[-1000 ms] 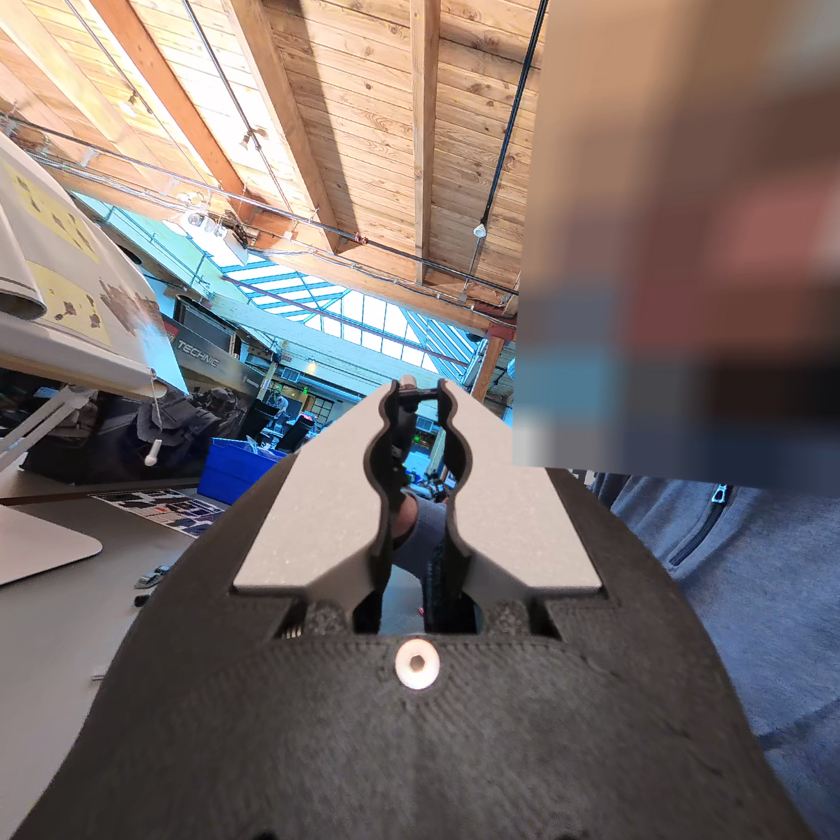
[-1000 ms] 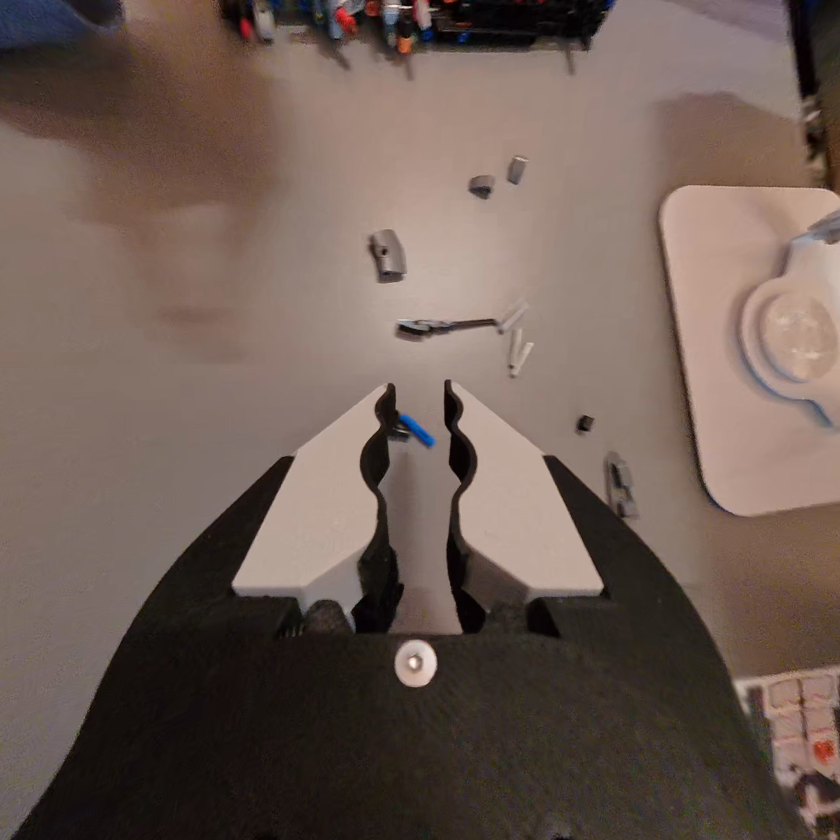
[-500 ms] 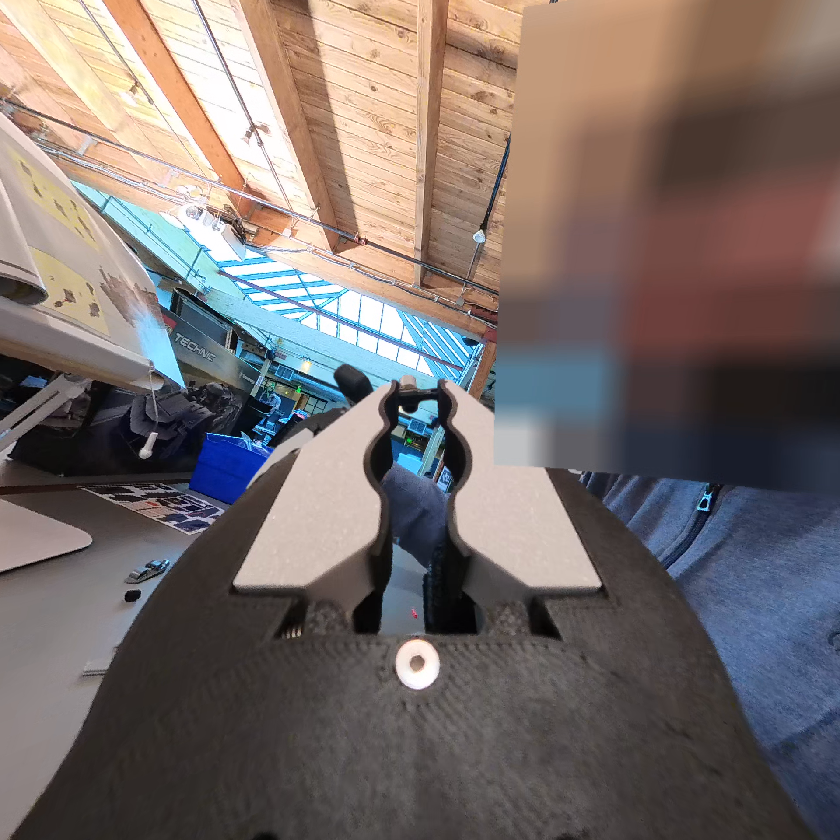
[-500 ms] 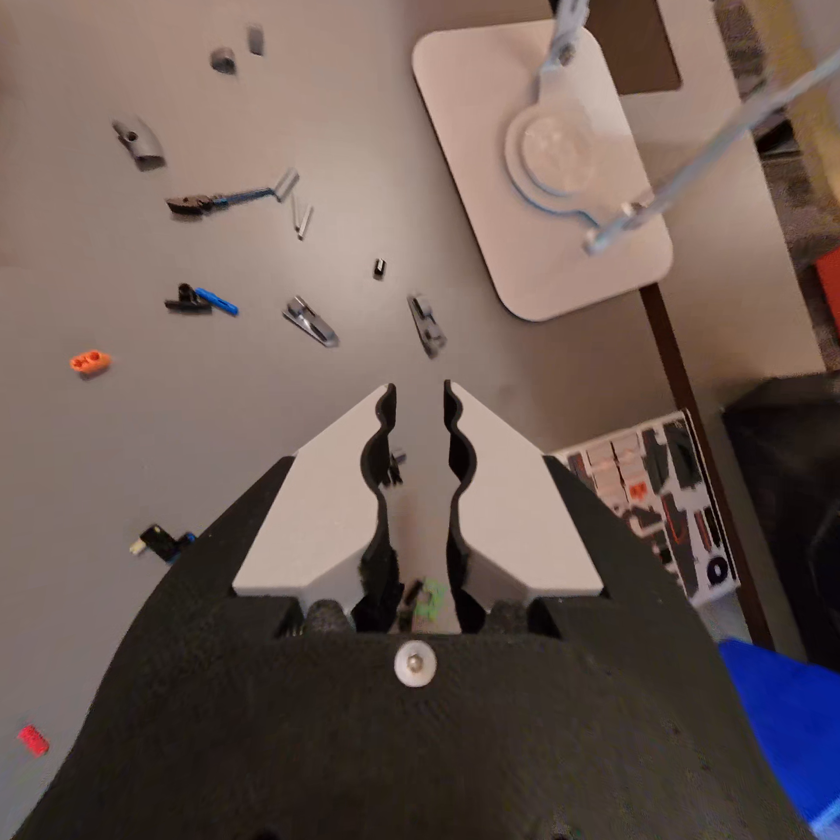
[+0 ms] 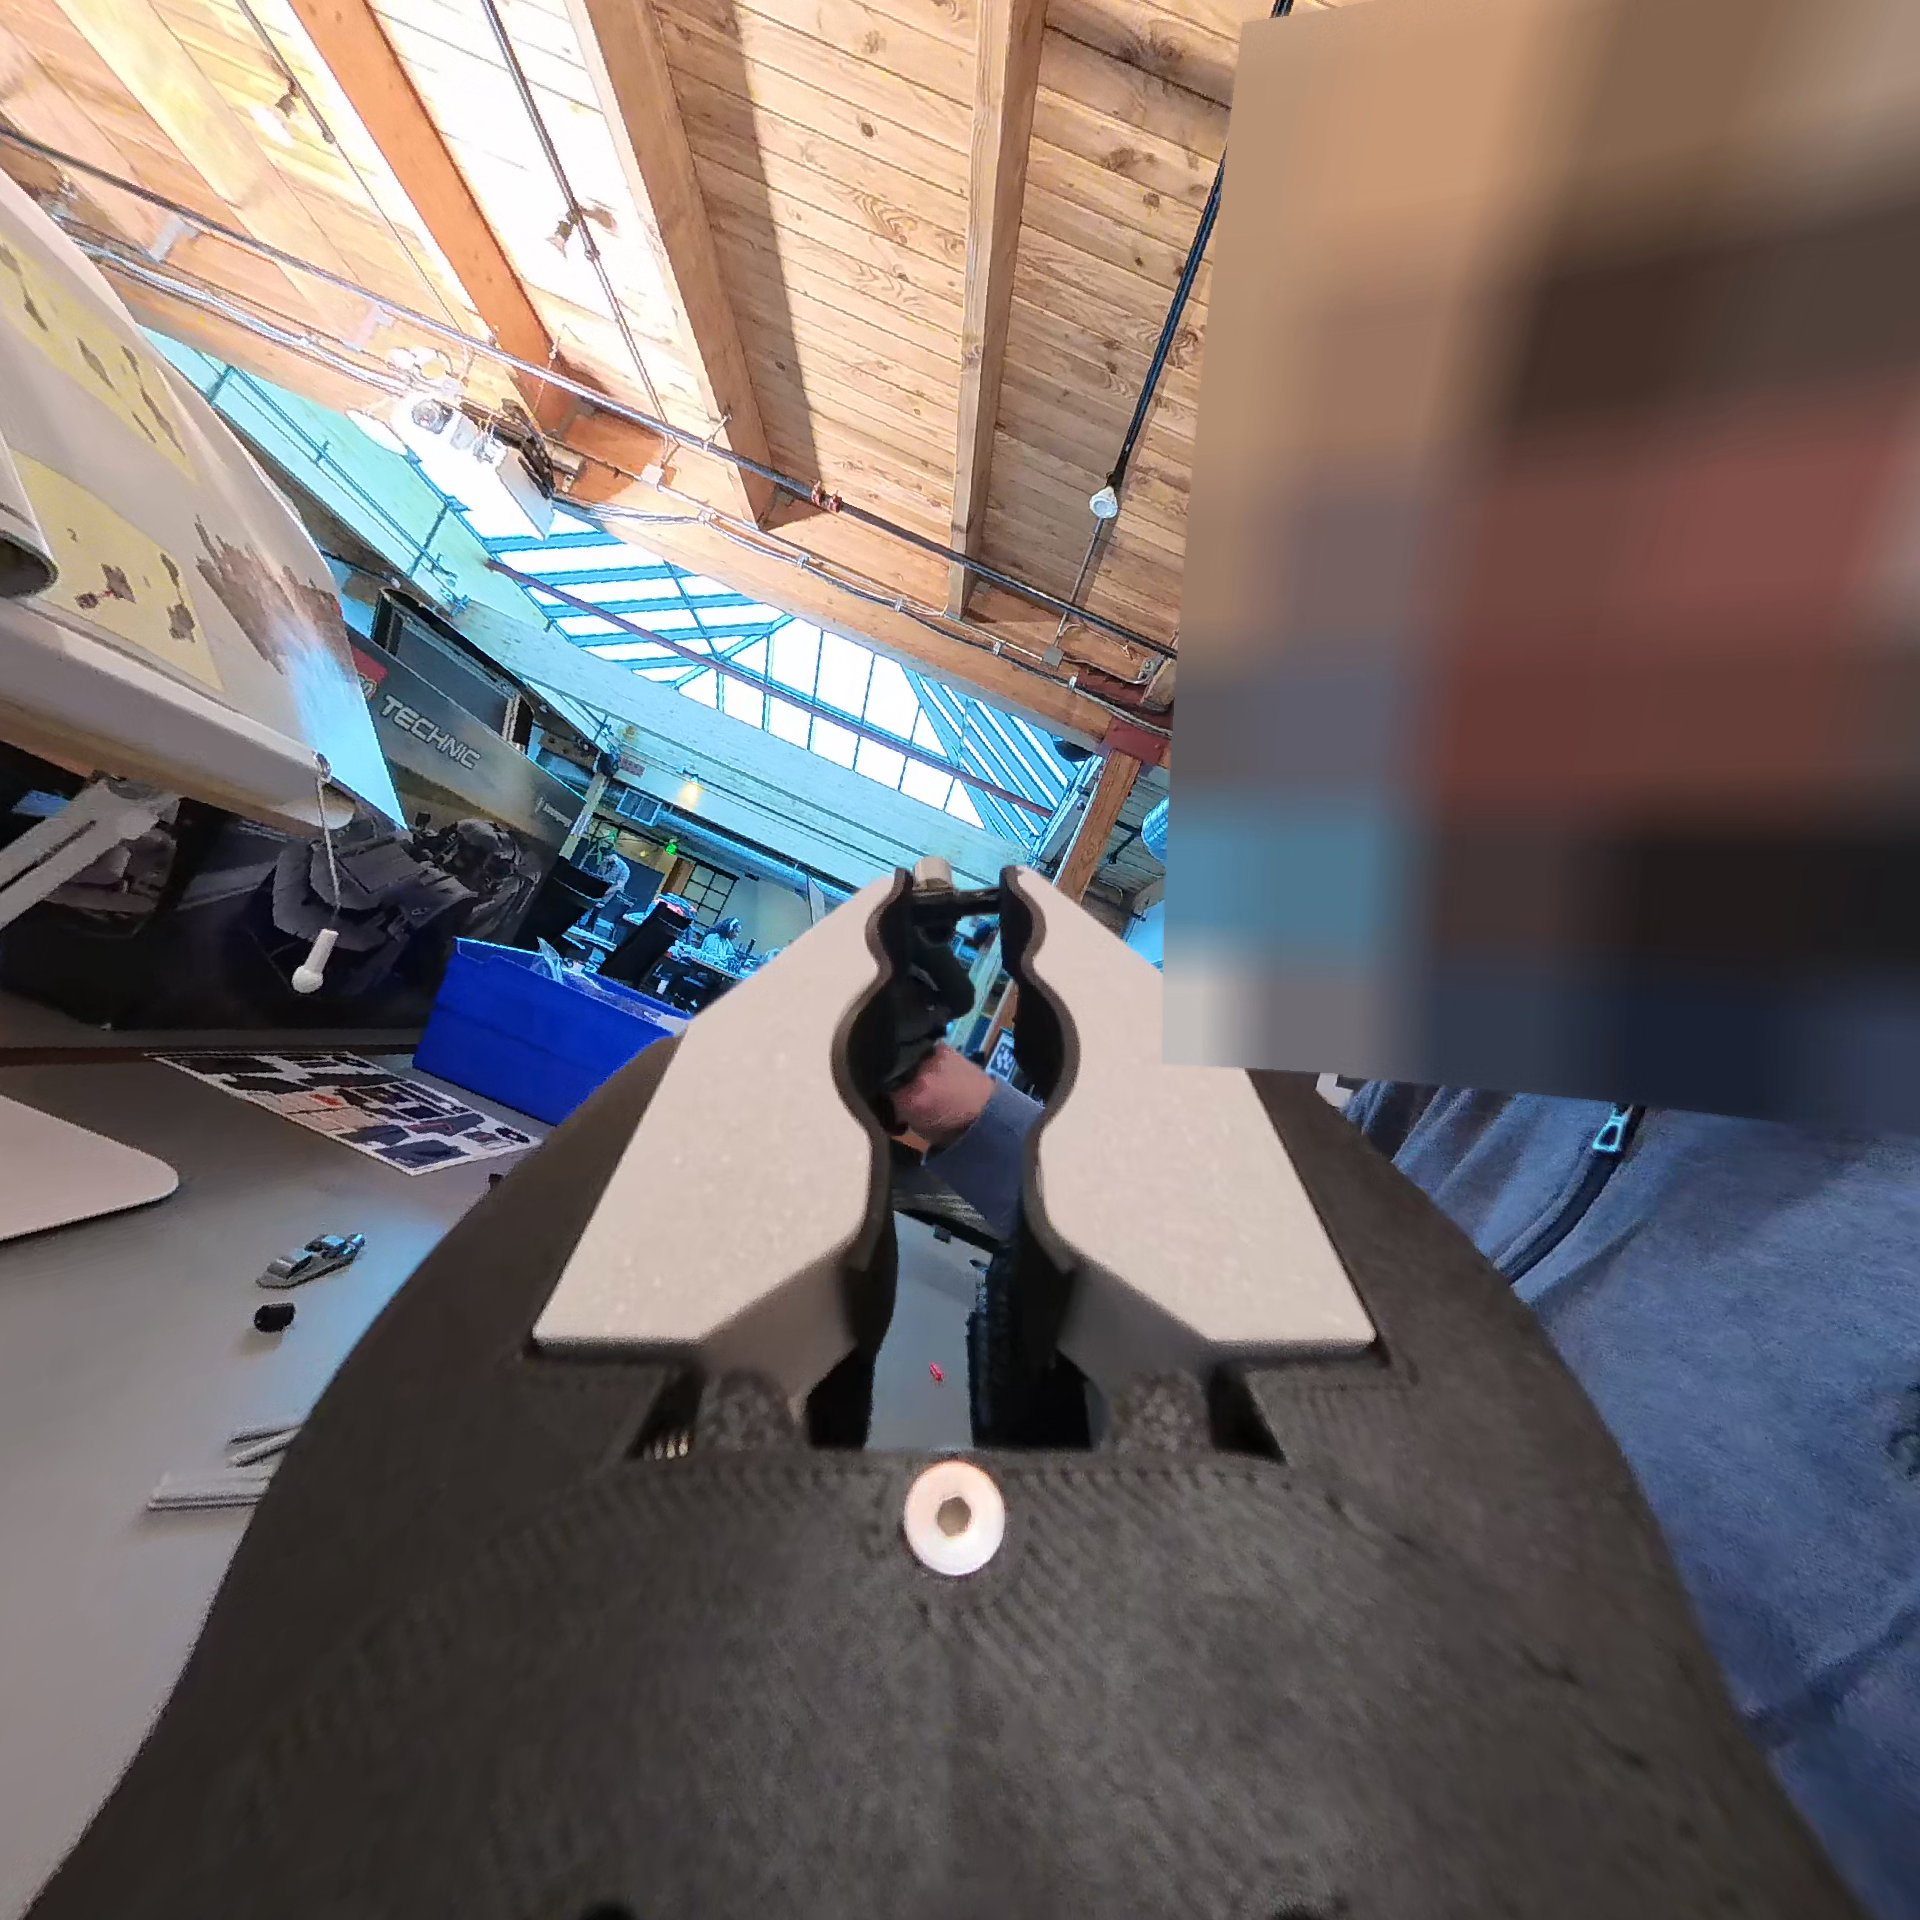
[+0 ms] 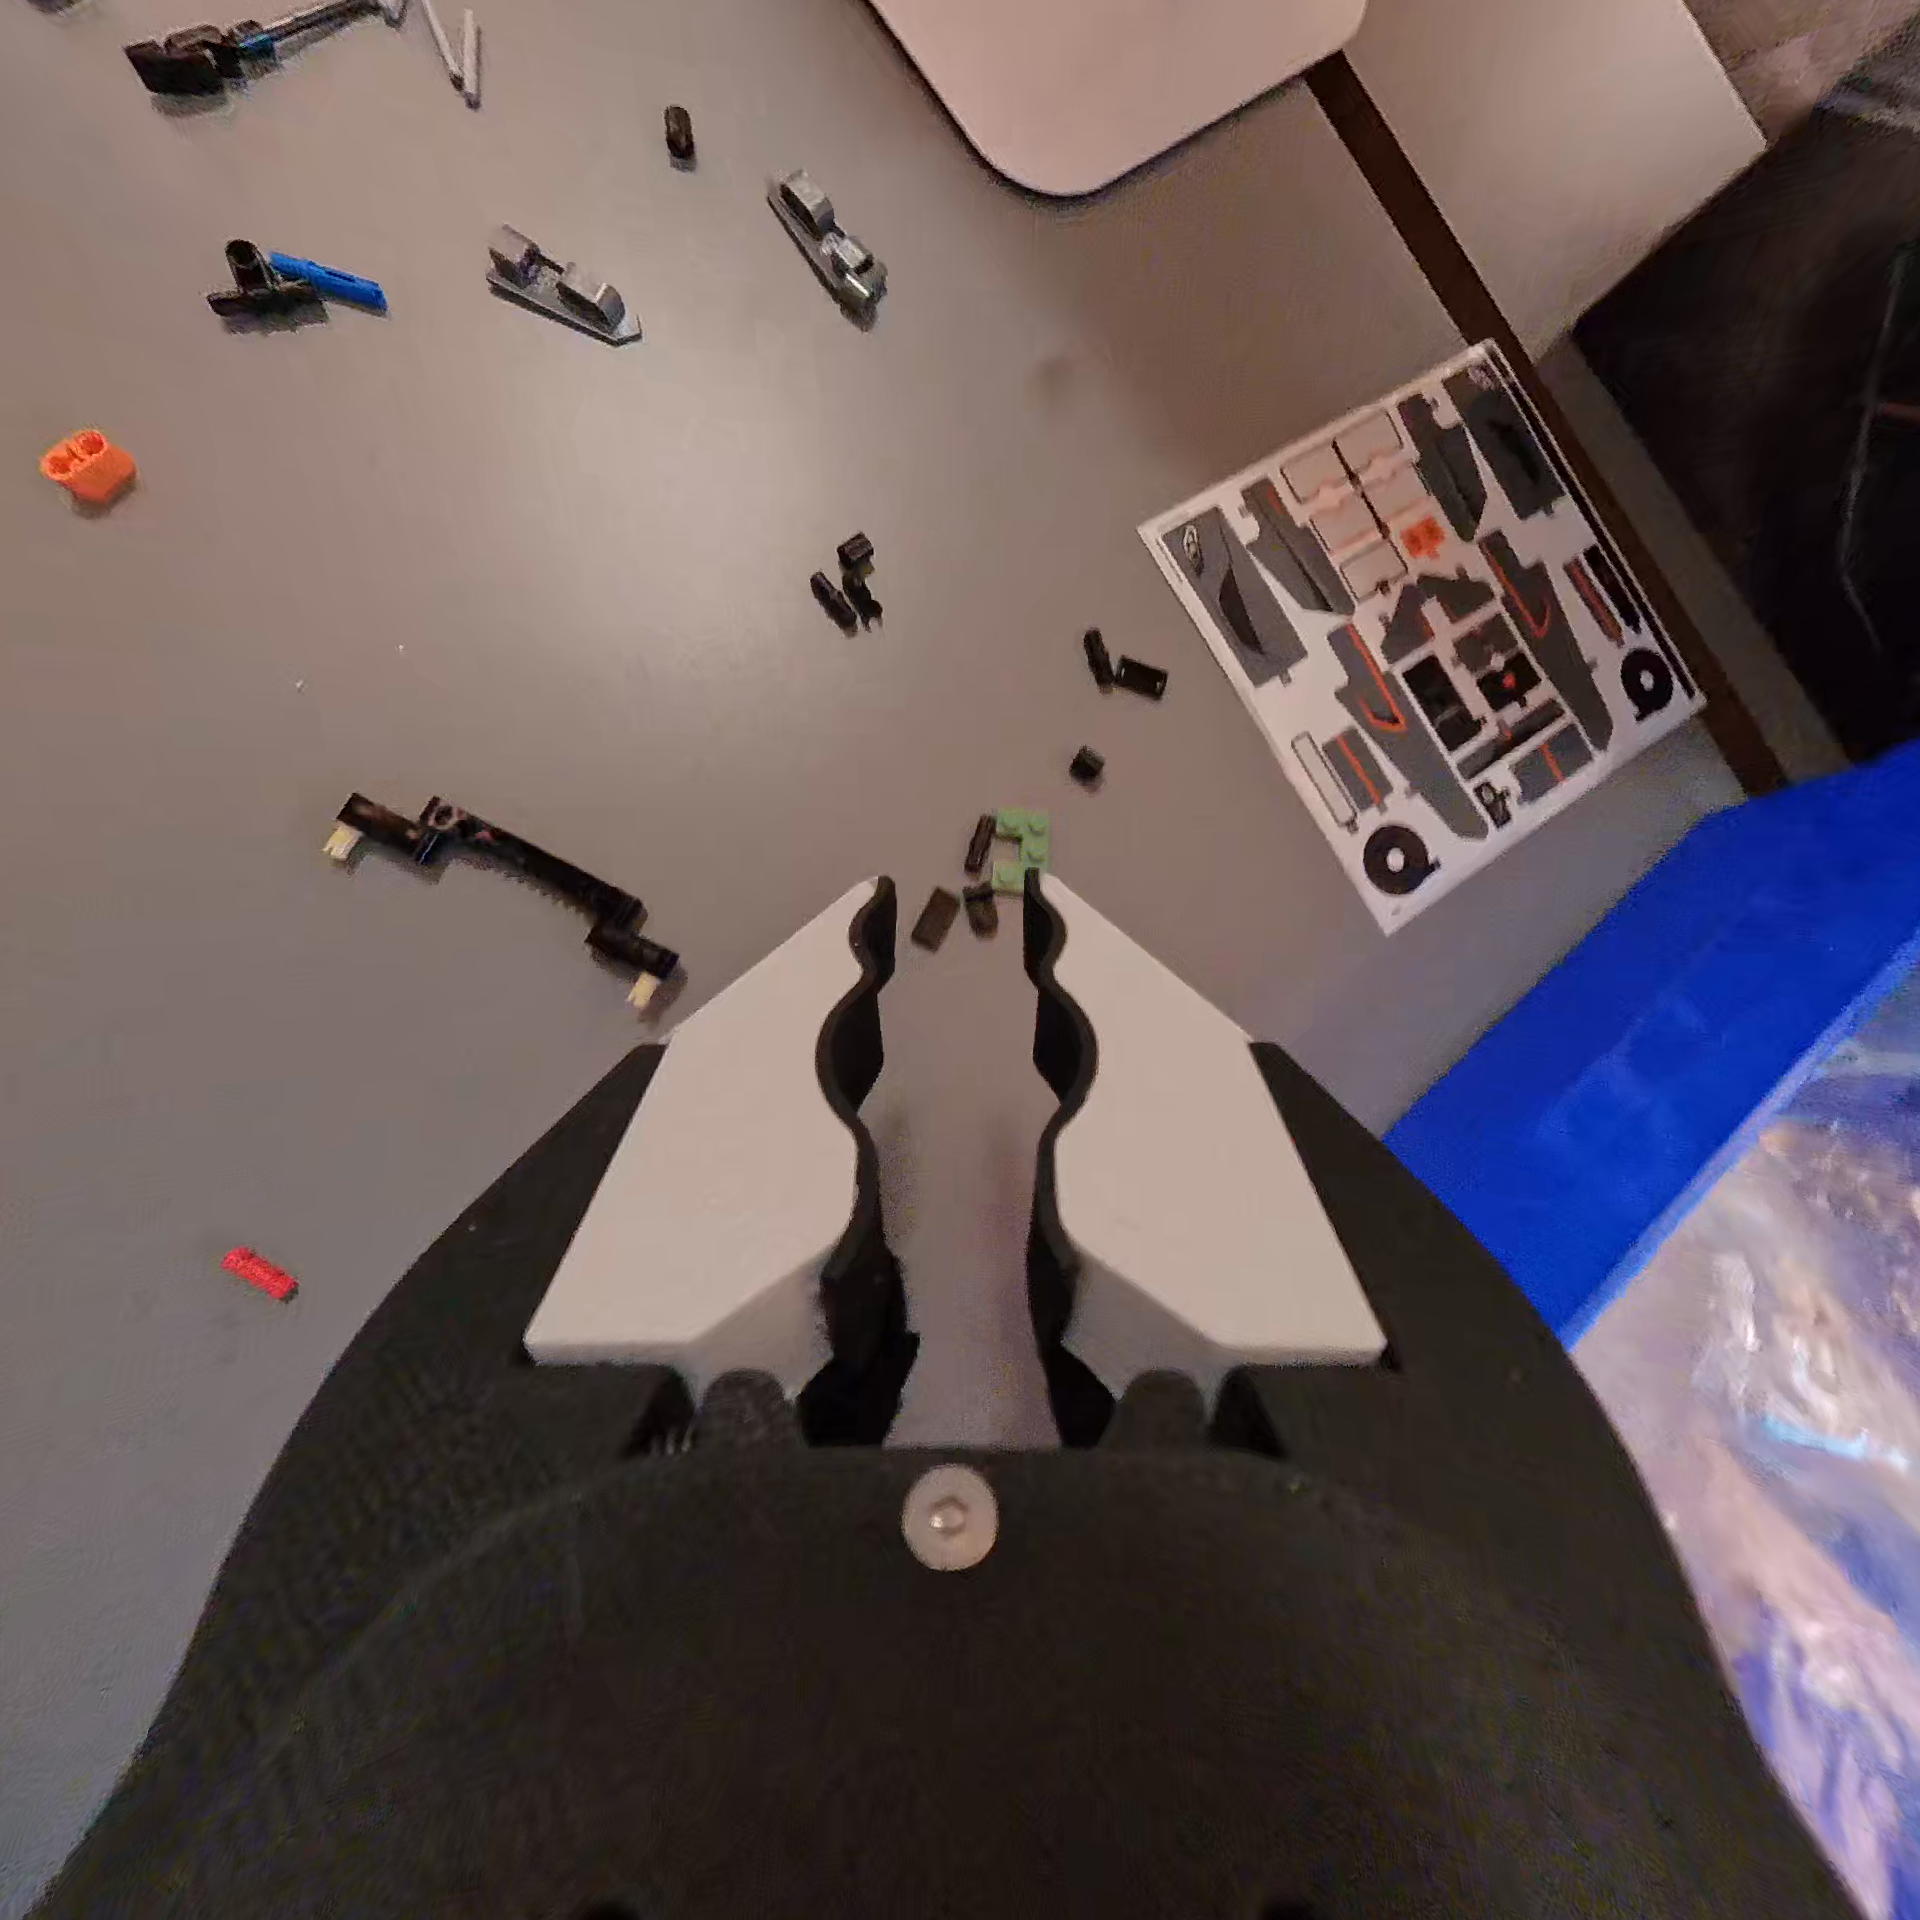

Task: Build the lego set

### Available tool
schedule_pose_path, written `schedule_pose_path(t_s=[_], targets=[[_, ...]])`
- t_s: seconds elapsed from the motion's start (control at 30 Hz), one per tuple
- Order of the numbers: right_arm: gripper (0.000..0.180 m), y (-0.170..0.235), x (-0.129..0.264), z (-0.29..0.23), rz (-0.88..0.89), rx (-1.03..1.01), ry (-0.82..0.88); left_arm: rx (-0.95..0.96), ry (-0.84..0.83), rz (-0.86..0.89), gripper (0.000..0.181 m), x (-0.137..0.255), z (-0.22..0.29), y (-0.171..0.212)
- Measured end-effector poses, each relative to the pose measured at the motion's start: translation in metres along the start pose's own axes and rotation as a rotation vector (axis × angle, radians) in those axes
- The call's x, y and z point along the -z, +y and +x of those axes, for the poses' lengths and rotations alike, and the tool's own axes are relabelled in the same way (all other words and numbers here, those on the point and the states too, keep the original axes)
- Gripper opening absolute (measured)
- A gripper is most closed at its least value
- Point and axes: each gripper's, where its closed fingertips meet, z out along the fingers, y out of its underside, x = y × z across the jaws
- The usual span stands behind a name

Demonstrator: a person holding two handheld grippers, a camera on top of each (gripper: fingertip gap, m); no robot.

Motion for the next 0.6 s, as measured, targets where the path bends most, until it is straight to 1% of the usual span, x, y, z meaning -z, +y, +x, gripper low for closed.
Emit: schedule_pose_path(t_s=[0.23, 0.43, 0.6], targets=[[0.025, 0.033, 0.015, -0.041, 0.002, -0.06, -0.008, 0.0, -0.011, -0.017, 0.014, -0.002, -0.003, 0.005], [0.027, 0.039, 0.026, -0.099, 0.052, -0.097, -0.102, -0.005, -0.01, -0.028, 0.014, -0.004, -0.002, 0.008], [0.029, 0.032, 0.027, -0.137, 0.071, -0.068, -0.151, -0.018, -0.014, -0.023, 0.014, -0.001, 0.002, 0.006]])
